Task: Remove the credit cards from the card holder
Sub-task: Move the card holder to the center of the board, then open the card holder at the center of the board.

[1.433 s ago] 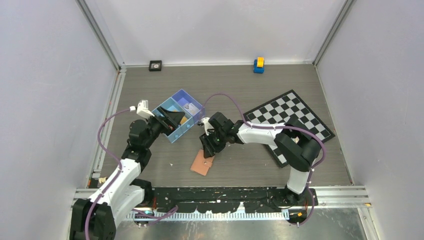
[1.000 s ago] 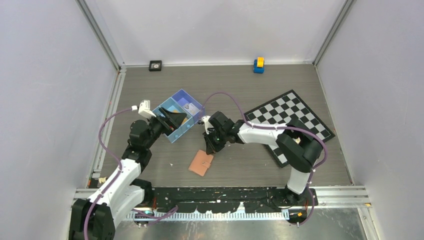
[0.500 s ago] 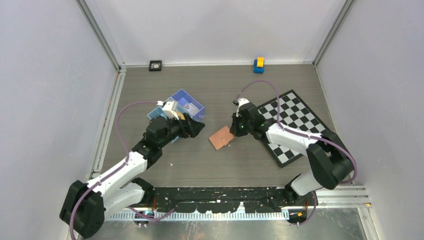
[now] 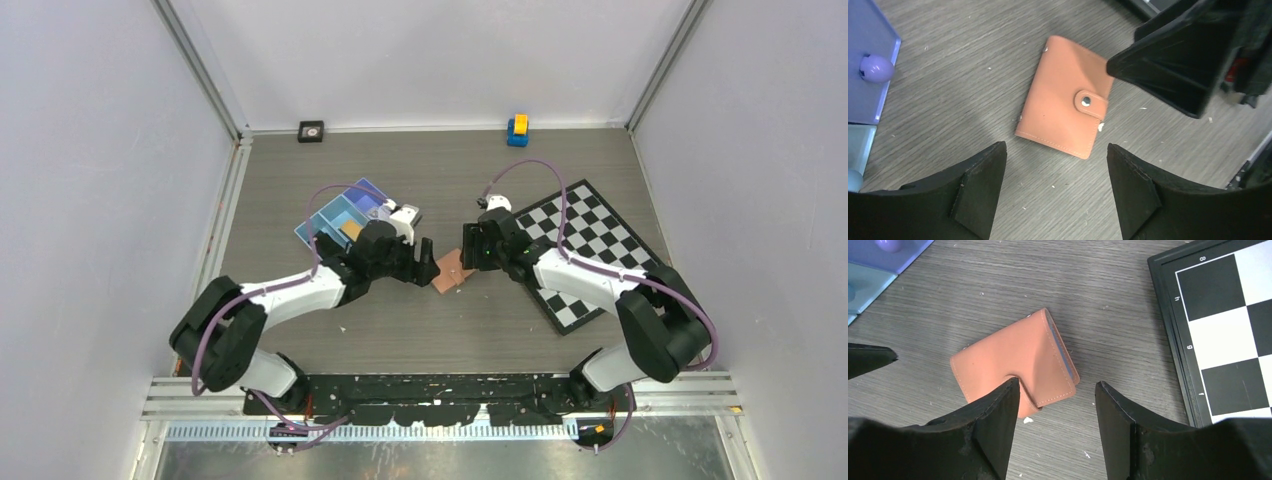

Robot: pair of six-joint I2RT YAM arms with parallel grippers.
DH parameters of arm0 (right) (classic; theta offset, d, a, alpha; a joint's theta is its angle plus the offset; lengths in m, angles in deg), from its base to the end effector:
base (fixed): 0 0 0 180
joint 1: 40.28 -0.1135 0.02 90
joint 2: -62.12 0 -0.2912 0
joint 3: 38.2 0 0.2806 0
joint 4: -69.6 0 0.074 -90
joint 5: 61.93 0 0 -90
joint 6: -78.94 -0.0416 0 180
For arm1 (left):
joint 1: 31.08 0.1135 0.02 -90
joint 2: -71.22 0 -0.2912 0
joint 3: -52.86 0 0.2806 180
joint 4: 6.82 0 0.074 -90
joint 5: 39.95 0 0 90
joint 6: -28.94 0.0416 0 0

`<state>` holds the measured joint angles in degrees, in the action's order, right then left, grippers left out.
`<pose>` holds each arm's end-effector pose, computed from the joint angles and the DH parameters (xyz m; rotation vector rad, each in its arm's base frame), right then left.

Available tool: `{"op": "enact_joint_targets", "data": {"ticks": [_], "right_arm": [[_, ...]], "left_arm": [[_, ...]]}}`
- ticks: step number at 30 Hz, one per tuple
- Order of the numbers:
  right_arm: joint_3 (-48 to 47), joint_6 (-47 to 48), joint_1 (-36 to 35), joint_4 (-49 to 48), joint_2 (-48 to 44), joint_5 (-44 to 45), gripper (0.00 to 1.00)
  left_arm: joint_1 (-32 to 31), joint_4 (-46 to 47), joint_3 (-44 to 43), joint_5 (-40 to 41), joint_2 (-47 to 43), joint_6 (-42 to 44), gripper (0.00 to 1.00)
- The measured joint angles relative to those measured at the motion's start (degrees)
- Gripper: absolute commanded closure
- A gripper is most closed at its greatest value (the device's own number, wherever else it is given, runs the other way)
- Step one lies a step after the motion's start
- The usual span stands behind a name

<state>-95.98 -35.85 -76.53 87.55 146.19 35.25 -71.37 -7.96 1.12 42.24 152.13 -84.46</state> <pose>0.2644 0.1874 0.1984 -0.1739 2.3608 0.3792 0.2393 -0.2103 0.2061 0.4081 2.1623 -0.7931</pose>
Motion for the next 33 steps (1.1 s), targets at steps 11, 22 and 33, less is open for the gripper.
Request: {"op": "enact_joint_targets", "data": {"ticks": [11,22,33], "right_arm": [[-2.23,-6.10,0.74,2.19,3.76,0.74,0.55],[-3.23,-10.91,5.57,1.44,9.75,-9.42,0.59],[-3.23,-12.92,7.72,-1.68,11.78,-15.41,0.63]], "left_arm": [[-0.24,-3.21,-6.05,0.81,9.66,1.40,0.24],[-0.24,-6.56,-10.03,1.16,15.87,0.85,0.26],[4.46,-4.35,-11.93,-8.96,19.96,-4.28,0.64]]}}
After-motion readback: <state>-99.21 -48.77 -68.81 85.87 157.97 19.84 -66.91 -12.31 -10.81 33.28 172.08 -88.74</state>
